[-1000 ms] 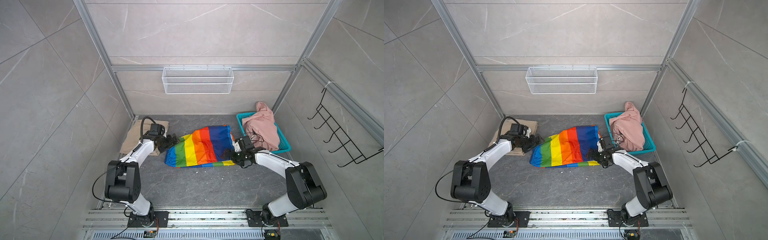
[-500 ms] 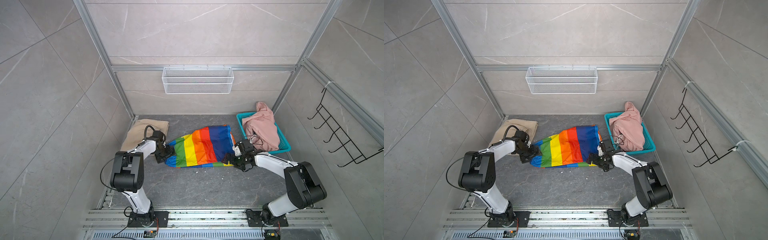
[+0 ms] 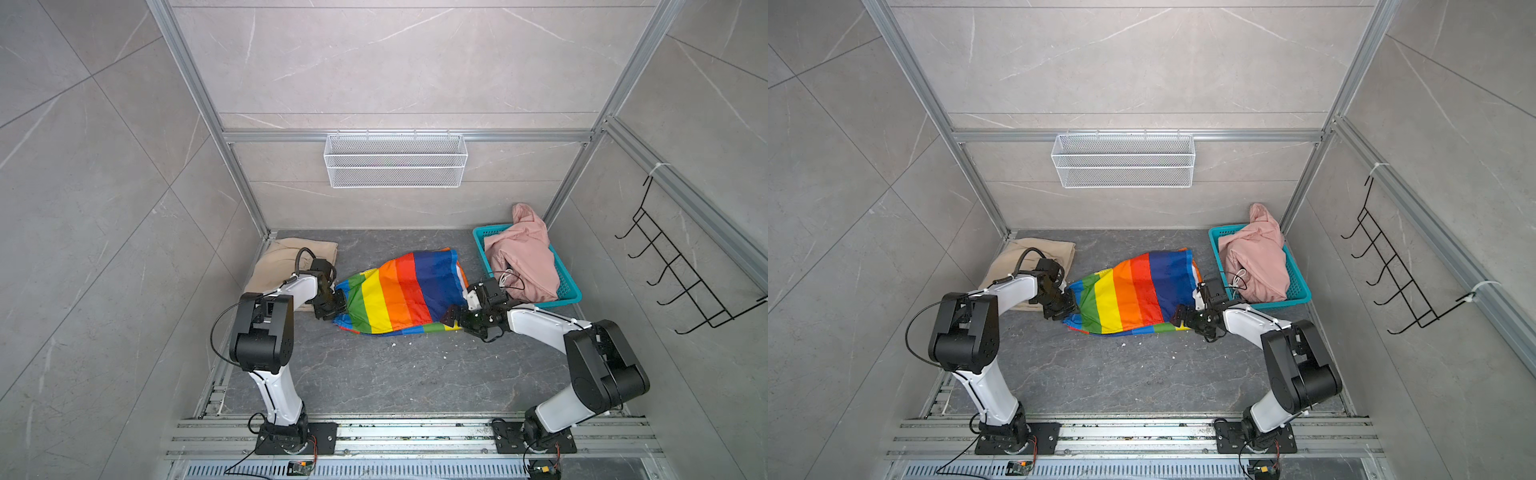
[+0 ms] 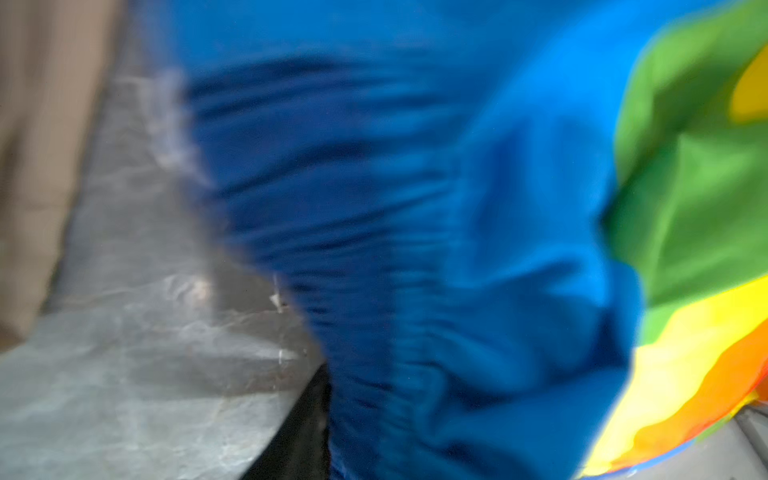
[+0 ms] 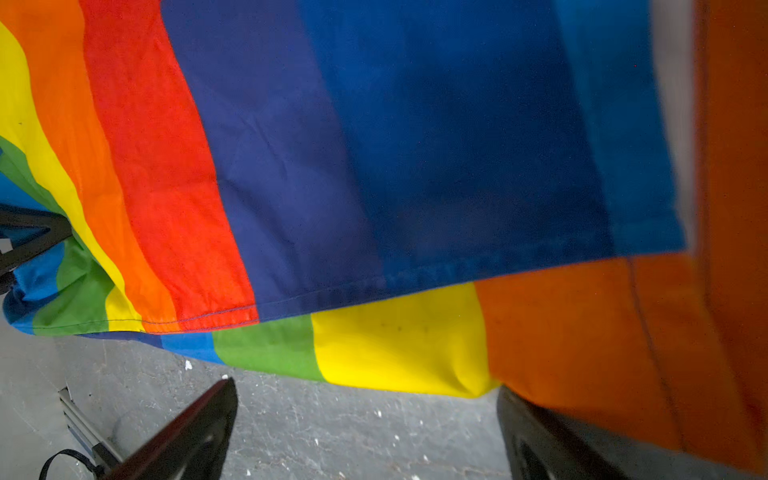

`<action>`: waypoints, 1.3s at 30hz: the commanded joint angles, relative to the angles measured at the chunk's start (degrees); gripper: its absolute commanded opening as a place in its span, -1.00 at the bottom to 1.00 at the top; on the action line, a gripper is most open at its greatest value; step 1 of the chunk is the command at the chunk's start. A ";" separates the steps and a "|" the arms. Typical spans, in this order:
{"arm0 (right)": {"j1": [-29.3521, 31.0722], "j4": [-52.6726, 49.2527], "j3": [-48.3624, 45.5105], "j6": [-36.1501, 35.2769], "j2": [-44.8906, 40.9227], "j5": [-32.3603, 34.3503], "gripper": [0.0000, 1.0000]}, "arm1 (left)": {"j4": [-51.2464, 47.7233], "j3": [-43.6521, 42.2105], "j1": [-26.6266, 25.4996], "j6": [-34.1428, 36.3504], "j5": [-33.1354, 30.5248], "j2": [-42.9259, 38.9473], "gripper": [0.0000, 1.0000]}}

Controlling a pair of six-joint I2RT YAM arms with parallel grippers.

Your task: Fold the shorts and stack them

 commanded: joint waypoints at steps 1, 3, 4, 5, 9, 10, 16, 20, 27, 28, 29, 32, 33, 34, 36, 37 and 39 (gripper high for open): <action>-0.08 -0.57 0.17 -0.36 1.94 -0.34 0.99 | -3.79 0.50 -0.82 1.82 -3.18 2.96 -0.41; -0.09 -0.42 0.17 -0.32 1.97 -0.43 0.99 | -4.51 1.04 -1.23 2.72 -3.98 2.69 -0.51; -0.05 -0.43 0.22 -0.36 2.03 -0.43 0.99 | -4.98 1.35 -1.44 2.90 -4.29 2.36 -0.57; -0.06 -0.39 0.28 -0.32 2.00 -0.43 0.98 | -5.50 1.82 -1.75 3.25 -4.93 2.13 -0.61; -0.05 -0.48 0.49 -0.34 2.00 -0.43 0.98 | -9.63 5.75 -3.73 5.58 -9.66 1.41 -0.80; -0.05 -0.59 0.47 -0.33 1.97 -0.43 0.99 | -10.68 6.87 -4.28 6.16 -10.88 1.28 -0.86; -0.07 -0.98 0.60 -0.28 1.50 0.09 0.99 | -15.78 12.31 -6.79 8.55 -15.71 1.06 -1.00; -0.05 -1.34 0.95 -0.13 1.51 -0.16 0.99 | -17.65 14.01 -7.72 9.56 -17.04 0.68 -1.00; 0.01 -7.82 4.98 0.41 -6.16 3.97 0.98 | -26.68 24.18 -11.55 12.78 -24.44 -0.30 -1.00; 0.02 -8.74 5.92 0.96 -7.85 5.01 0.99 | -27.42 25.40 -12.10 13.13 -25.44 -0.39 -1.00; 0.00 -9.63 7.05 1.49 -9.79 6.11 0.98 | -28.34 26.78 -12.71 13.46 -26.21 -0.55 -1.00; 0.04 -11.54 10.60 2.53 -12.63 7.13 0.99 | -30.70 30.93 -13.82 13.90 -27.20 -0.33 -1.00; 0.06 -11.51 11.96 3.23 -12.29 6.25 0.99 | -31.37 32.16 -14.08 13.94 -27.19 -0.14 -1.00; 0.36 -10.80 13.01 4.30 -11.54 5.22 0.99 | -31.87 33.13 -14.41 13.87 -27.19 0.10 -1.00; 1.77 -6.77 15.09 8.31 -8.26 3.25 0.98 | -32.86 35.13 -14.97 13.86 -27.08 0.42 -1.00; 3.01 -4.22 15.94 10.60 -6.42 2.66 0.99 | -33.15 35.83 -15.14 13.83 -26.82 0.54 -1.00; 6.13 1.95 18.55 14.78 -1.71 2.05 0.98 | -33.72 37.22 -15.54 13.73 -26.92 0.65 -1.00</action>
